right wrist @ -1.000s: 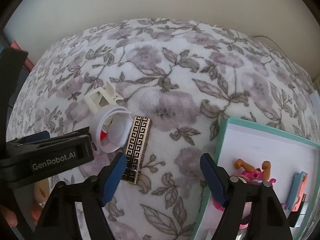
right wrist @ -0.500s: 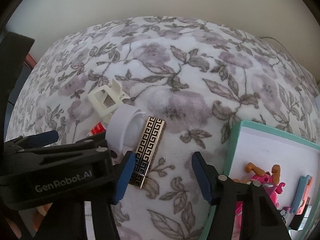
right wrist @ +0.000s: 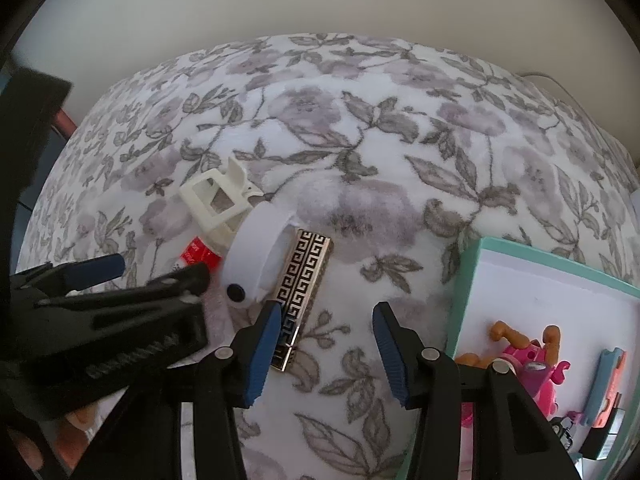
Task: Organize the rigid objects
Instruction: 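Close the left tool on the red tube while the right tool closes on the gold-black bar, then carry the red tube with the left tool while the right tool carries the bar toward the tray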
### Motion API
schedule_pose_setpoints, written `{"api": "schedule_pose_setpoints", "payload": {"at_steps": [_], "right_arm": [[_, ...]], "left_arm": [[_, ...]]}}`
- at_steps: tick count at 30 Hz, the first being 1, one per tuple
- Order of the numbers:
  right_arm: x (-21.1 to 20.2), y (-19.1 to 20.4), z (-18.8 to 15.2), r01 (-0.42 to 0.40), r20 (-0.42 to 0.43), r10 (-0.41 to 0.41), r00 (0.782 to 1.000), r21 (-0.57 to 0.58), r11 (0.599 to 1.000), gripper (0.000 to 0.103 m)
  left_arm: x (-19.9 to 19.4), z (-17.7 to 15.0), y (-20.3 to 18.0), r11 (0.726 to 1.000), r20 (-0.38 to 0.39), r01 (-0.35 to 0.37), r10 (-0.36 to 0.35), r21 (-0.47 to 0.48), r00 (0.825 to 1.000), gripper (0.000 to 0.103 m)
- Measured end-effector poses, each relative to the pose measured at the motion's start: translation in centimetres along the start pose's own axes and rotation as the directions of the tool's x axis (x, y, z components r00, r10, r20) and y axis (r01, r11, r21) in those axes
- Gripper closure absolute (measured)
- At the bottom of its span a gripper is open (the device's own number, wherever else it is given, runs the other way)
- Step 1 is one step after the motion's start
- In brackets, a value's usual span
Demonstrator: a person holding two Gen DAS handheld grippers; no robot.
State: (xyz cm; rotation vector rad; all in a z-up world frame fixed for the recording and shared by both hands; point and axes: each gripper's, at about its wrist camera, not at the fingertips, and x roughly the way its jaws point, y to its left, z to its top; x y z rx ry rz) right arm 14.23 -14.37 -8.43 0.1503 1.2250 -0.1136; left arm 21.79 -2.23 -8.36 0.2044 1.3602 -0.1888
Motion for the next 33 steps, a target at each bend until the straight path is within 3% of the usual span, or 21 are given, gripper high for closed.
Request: {"api": "schedule_pose_setpoints", "payload": {"at_steps": [2, 7, 10, 14, 18, 26, 33], "right_arm": [[0.0, 0.2, 0.0, -0.003, 0.003, 0.003, 1.000, -0.007, 1.000, 0.053], [0.3, 0.7, 0.1, -0.015, 0.008, 0.015, 1.000, -0.006, 1.000, 0.055], [0.4, 1.3, 0.2, -0.006, 0.013, 0.006, 1.000, -0.022, 1.000, 0.058], [1.0, 2.2, -0.1, 0.002, 0.000, -0.002, 1.000, -0.050, 0.999, 0.065], [1.4, 1.8, -0.6, 0.011, -0.008, -0.011, 1.000, -0.040, 0.999, 0.078], [1.2, 1.5, -1.0, 0.027, -0.016, -0.028, 0.999, -0.037, 0.999, 0.080], [0.7, 1.2, -2.2, 0.031, -0.025, -0.032, 0.999, -0.027, 0.999, 0.081]], "left_arm": [[0.2, 0.0, -0.1, 1.000, -0.002, 0.007, -0.007, -0.003, 1.000, 0.025], [0.3, -0.3, 0.1, 1.000, -0.008, 0.017, -0.017, -0.012, 1.000, 0.056], [0.5, -0.4, 0.6, 1.000, -0.009, 0.015, -0.016, -0.021, 1.000, 0.065], [1.0, -0.5, 1.5, 0.999, -0.012, 0.018, -0.018, -0.029, 1.000, 0.071], [1.1, -0.7, 2.2, 1.000, -0.008, 0.014, -0.015, -0.019, 1.000, 0.075], [1.5, -1.4, 0.5, 0.997, 0.006, -0.069, 0.069, 0.029, 0.998, 0.075], [1.4, -2.7, 0.5, 0.998, -0.001, -0.065, 0.065, -0.011, 0.998, 0.076]]}}
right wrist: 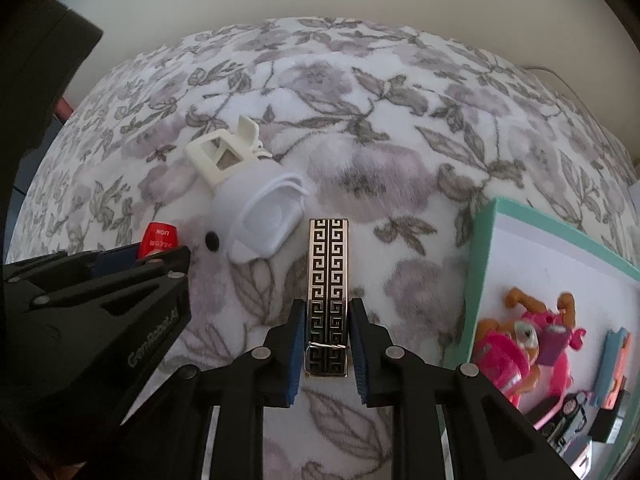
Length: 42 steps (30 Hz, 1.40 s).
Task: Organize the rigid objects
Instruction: 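Carry the red tube with the left tool while the right tool carries the bar toward the tray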
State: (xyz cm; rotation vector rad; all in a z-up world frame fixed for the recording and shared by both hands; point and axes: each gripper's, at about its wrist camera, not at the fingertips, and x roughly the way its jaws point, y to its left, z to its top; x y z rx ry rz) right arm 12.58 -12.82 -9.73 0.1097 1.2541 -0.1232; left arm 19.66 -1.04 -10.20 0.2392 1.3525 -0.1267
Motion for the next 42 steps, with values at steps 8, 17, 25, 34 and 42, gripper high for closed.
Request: {"api": "schedule_pose_setpoints", "payload": {"at_steps": [8, 17, 25, 34, 42], "right_arm": [[-1.7, -0.8, -1.1, -0.013, 0.010, 0.012, 1.000, 0.036, 0.999, 0.081], [-6.5, -2.6, -1.0, -0.020, 0.088, 0.014, 0.996, 0.068, 0.998, 0.081], [-10.9, -4.9, -1.0, 0.014, 0.156, -0.030, 0.987, 0.105, 0.994, 0.081], [-13.4, -10.4, -3.0, 0.054, 0.148, -0.087, 0.985, 0.217, 0.975, 0.081], [-13.7, -17.4, -5.8, 0.106, 0.085, -0.146, 0.986, 0.363, 0.926, 0.081]], "left_arm": [[-2.8, -2.1, -1.4, 0.999, 0.028, 0.002, -0.001, -0.035, 1.000, 0.077], [-7.4, -2.4, -1.2, 0.998, 0.119, -0.023, 0.029, -0.053, 0.992, 0.077], [-11.9, -1.7, -2.0, 0.999, 0.226, 0.019, -0.013, -0.026, 0.974, 0.077], [-15.4, -2.6, -7.2, 0.991, 0.270, 0.101, -0.122, 0.089, 0.955, 0.077], [-16.2, -4.6, -13.3, 0.969, 0.248, 0.131, -0.182, 0.208, 0.951, 0.077]]}}
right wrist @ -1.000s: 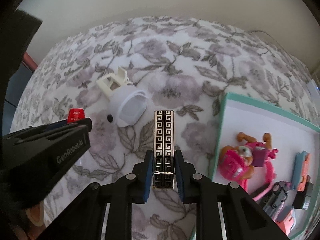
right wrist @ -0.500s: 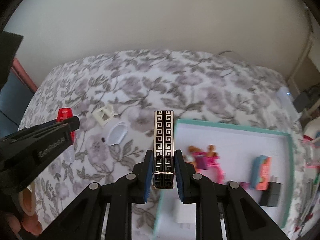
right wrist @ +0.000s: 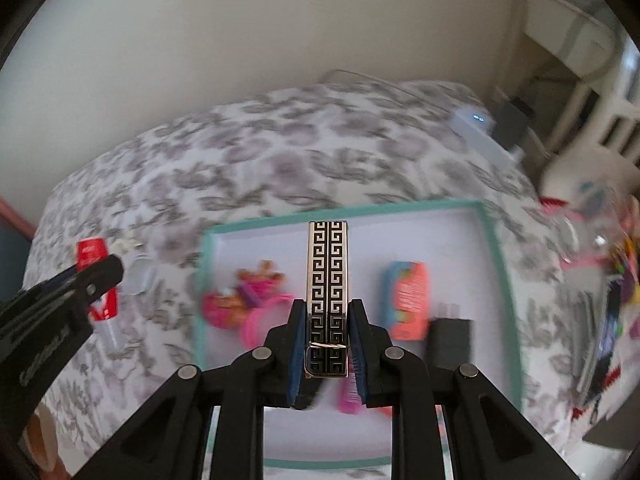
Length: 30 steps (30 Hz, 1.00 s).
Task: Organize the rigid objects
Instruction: 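Carry the red tube with the left tool while the right tool carries the bar toward the tray, then lower the red tube into the tray with the left tool while the right tool lowers the bar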
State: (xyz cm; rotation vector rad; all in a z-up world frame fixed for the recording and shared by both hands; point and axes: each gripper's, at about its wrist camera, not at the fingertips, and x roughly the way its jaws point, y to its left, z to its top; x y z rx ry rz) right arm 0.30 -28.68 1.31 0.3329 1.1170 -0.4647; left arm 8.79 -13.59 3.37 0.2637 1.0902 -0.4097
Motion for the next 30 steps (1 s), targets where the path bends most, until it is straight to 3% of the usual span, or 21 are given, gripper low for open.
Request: {"api": "schedule_pose_setpoints", "payload": {"at_steps": [10, 18, 30], "right_arm": [[1.0, -6.1, 0.1, 0.047, -0.047, -0.042, 0.998, 0.123, 0.991, 0.081], [2.4, -6.1, -0.2, 0.045, -0.091, -0.035, 0.995, 0.111, 0.993, 0.081], [4.1, -5.8, -0.8, 0.054, -0.147, -0.040, 0.988, 0.093, 0.994, 0.081]], "left_arm": [[1.5, -1.1, -6.1, 0.993, -0.046, 0.034, -0.029, 0.110, 0.999, 0.077], [4.4, -2.1, -7.5, 0.990, -0.126, 0.045, -0.028, 0.133, 0.992, 0.077], [6.3, -2.8, -7.9, 0.989, -0.178, 0.038, -0.011, 0.145, 0.984, 0.077]]}}
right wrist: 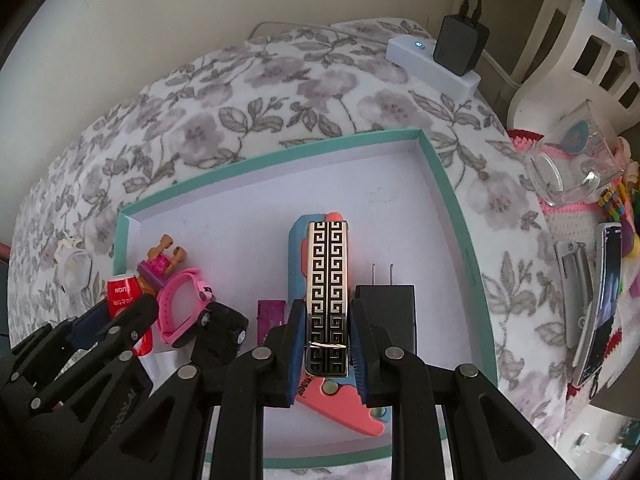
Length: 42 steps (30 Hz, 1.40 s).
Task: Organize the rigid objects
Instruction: 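Lower the red tube into the tray with the left tool while the right tool lowers the bar, then open both tools to release the red tube and gold-black bar in the tray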
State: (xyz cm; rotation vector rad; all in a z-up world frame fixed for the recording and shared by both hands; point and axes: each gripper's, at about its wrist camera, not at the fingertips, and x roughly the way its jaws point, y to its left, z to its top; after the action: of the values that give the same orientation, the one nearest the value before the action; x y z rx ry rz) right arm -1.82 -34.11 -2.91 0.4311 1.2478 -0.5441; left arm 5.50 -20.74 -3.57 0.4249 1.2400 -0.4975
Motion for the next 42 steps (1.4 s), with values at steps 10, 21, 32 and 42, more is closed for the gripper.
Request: {"api": "schedule_pose_setpoints", "payload": {"at_steps": [10, 21, 32, 42], "right_arm": [[0.9, 0.1, -0.1, 0.004, -0.032, -0.005, 0.999, -0.007, 1.000, 0.081], [0.3, 0.3, 0.0, -0.001, -0.013, 0.001, 1.000, -0.012, 1.000, 0.080], [-1.7, 0.8, 0.4, -0.006, 0.042, 0.007, 0.999, -0.027, 1.000, 0.080], [-1.8, 1.3, 0.4, 0.001, 0.047, 0.001, 0.999, -0.048, 0.999, 0.080]], "left_arm": [[1.0, -0.1, 0.0, 1.000, -0.026, -0.010, 0.010, 0.008, 1.000, 0.077], [0.4, 0.0, 0.2, 1.000, -0.020, 0.007, -0.007, 0.004, 1.000, 0.077], [-1.4, 0.3, 1.0, 0.999, 0.017, 0.031, -0.031, -0.019, 0.999, 0.076], [-1.3, 0.4, 3.2, 0.997, 0.015, -0.021, 0.022, -0.079, 1.000, 0.065]]}}
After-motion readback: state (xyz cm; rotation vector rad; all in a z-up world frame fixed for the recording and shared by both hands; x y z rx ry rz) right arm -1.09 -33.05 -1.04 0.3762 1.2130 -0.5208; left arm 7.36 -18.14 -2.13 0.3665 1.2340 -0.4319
